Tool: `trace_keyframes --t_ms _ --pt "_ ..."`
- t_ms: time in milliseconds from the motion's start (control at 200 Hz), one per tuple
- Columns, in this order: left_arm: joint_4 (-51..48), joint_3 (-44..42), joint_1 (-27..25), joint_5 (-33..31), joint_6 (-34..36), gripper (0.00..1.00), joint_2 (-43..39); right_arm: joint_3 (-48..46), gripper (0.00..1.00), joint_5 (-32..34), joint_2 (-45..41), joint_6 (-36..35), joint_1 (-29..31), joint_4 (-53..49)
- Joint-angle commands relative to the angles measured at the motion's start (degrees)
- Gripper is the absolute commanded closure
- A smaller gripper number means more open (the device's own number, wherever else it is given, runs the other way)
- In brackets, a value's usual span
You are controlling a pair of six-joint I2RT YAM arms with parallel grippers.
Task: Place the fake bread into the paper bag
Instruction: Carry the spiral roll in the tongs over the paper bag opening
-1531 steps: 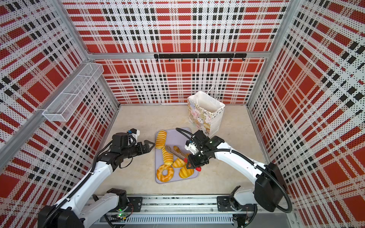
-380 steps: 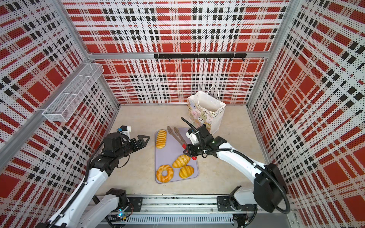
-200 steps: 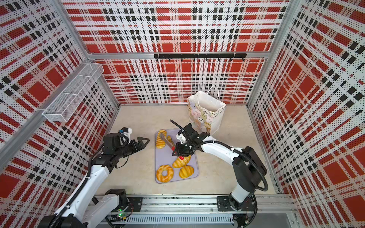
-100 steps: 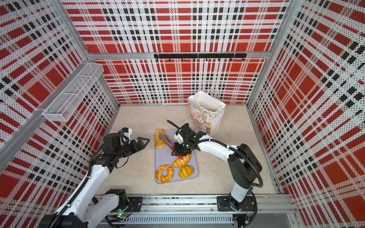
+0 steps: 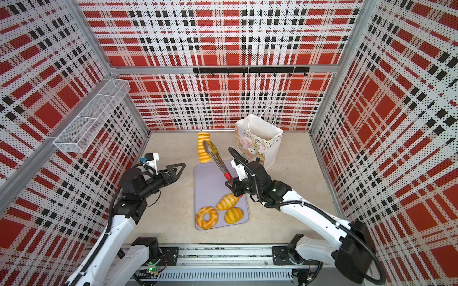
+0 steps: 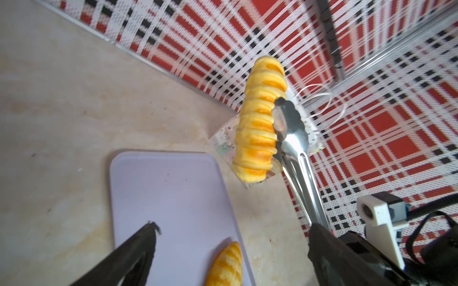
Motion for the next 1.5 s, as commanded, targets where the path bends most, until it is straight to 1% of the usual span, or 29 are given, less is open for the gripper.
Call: trace_keyframes --t_ms 0,130,195,210,266,456,636,892,1007,1288,1493 --pt "12.5 -0.7 -3.1 0.2 -2.4 0.02 -1.9 -1.2 0.78 5.2 -6.2 -5.4 0.4 8.0" --pt "16.9 -0.2 -8.1 -3.1 -1.2 0.02 -2.3 -3.2 0.78 9.4 -12.6 -7.4 0.3 9.4" --pt "17.9 0.4 -9.9 -4.8 -0.3 0.02 -1.8 -3.4 0.78 11.5 -14.9 -8.6 0.3 8.4" --pt "18.0 0.6 -11.8 -5.2 -0.1 0.02 -1.6 -3.3 0.78 12.1 -15.5 -8.9 0.3 8.0" --pt "18.2 1.3 -13.8 -6.1 0.4 0.02 -0.7 -3.1 0.78 14.4 -17.2 -9.8 0.3 6.3" --pt "19.0 3.1 -18.3 -8.1 1.7 0.02 2.8 -2.3 0.78 24.1 -21.8 -11.1 0.3 1.2" --pt "20.1 3.6 -21.3 -8.9 2.7 0.02 5.0 -1.1 0.78 32.0 -23.0 -11.4 0.3 -2.2" --pt "20.9 4.2 -23.0 -9.2 4.2 0.02 6.6 1.0 0.78 43.0 -21.4 -10.3 0.4 -6.2" --pt "21.5 4.6 -23.0 -8.9 4.6 0.02 7.9 1.8 0.78 46.5 -20.0 -9.7 0.2 -7.3" --pt "22.5 5.8 -23.1 -8.0 5.4 0.02 11.6 3.3 0.78 51.2 -17.5 -9.3 -0.8 -8.5" --pt "22.4 6.3 -23.0 -7.4 6.3 0.02 13.8 4.0 0.77 51.6 -14.2 -9.2 -3.5 -9.1"
